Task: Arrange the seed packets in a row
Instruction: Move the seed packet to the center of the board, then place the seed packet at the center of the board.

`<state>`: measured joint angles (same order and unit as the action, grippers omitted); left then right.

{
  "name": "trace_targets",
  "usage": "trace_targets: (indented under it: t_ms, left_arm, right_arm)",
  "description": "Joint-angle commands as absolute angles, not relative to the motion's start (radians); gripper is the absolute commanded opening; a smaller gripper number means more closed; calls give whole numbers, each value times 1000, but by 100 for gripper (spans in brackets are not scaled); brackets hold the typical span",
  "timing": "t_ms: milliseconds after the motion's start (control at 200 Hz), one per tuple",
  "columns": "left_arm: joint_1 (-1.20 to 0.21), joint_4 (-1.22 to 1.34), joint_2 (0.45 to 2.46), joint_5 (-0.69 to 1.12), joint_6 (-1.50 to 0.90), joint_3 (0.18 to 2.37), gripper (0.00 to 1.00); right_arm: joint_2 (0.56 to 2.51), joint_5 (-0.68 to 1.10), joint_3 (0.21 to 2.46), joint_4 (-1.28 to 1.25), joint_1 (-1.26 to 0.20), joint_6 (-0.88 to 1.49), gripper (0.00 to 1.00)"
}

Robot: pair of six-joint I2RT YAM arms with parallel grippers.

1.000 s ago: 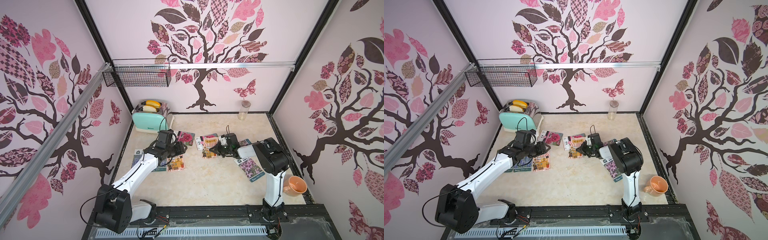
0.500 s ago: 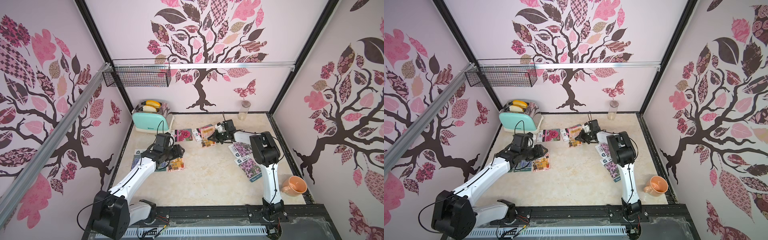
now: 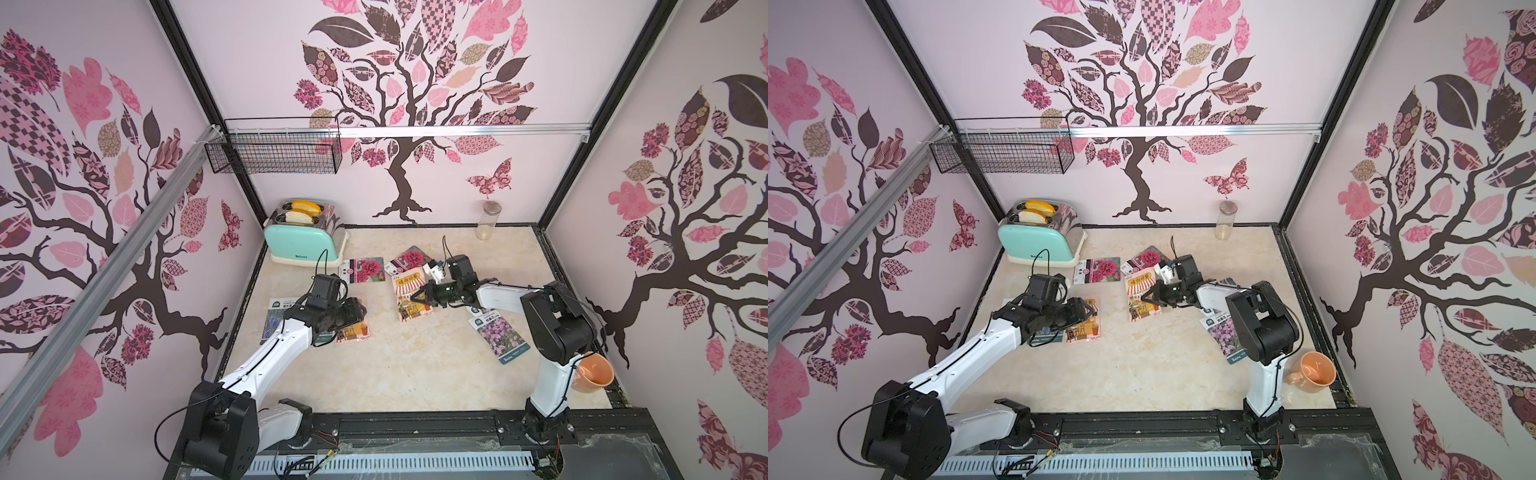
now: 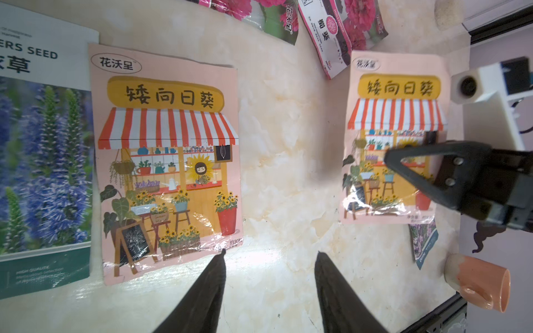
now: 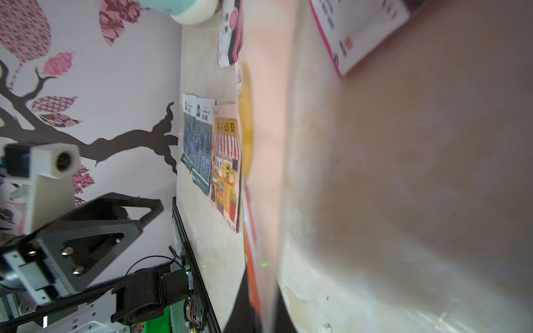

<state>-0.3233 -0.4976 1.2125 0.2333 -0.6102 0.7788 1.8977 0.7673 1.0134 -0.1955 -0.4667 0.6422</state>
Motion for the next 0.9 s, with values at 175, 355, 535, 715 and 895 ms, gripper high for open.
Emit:
trace_targets:
  t_ms: [175, 355, 535, 715, 895]
  left_arm:
    - [-308, -491, 1205, 170, -614, 743, 51]
    - [-282, -467, 1252, 191, -592, 755, 51]
    - [-239, -438, 1327, 239, -563, 768, 49]
    - [-232, -421, 1375, 250, -546, 784, 49]
    - [-232, -401, 1388, 247, -543, 786, 48]
  right_arm:
    - [1979, 696, 1015, -338, -575, 752, 0]
    - [2035, 657, 1071, -287, -588, 755, 0]
    - [2084, 631, 1114, -266, -610, 775, 0]
    - [2142, 618, 1169, -254, -642, 782, 2]
    - [2170, 607, 1201, -242, -665, 785, 2]
